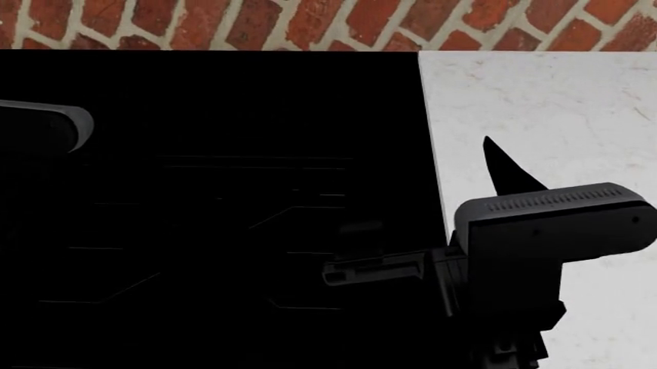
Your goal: Press the start button on the microwave
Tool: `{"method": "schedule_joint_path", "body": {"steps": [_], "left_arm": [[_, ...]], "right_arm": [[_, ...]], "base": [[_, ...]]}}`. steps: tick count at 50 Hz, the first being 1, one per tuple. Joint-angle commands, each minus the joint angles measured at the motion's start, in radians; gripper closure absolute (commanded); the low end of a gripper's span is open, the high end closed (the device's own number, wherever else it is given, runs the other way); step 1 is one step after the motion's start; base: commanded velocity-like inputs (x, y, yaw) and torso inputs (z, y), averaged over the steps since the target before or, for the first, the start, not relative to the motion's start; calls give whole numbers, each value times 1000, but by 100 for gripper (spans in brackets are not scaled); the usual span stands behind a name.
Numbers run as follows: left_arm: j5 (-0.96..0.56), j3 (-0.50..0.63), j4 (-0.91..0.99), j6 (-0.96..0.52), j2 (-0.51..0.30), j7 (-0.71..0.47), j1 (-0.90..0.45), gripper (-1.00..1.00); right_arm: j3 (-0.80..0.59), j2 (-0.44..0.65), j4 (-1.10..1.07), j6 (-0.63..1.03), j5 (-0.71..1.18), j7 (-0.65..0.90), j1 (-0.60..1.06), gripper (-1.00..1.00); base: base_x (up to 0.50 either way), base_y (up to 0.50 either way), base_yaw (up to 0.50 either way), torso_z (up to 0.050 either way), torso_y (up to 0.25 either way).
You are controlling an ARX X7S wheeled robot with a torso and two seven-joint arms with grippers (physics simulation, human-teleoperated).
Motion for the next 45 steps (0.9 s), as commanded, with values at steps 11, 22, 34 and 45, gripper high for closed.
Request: {"method": "schedule_joint_path", "body": {"steps": [11, 22, 34, 45], "left_arm": [[-15, 4, 10, -6, -10, -10, -3, -100], [-24, 7, 2, -7, -16, -9, -20, -100], [-38, 8, 29, -27, -23, -12, -20, -100], [-46, 17, 33, -35, -23, -16, -34, -100]], "right_arm": [[-95, 37, -201, 232, -58, 117, 177, -100], [-67, -22, -261, 628, -11, 121, 680, -100], [-9, 36, -18, 698, 448, 386, 1065, -100], [-164, 62, 304, 480, 347, 290, 1262, 100]], "base": [[0, 0, 0, 0, 0], [0, 0, 0, 0, 0], [0, 0, 0, 0, 0], [0, 0, 0, 0, 0]]}}
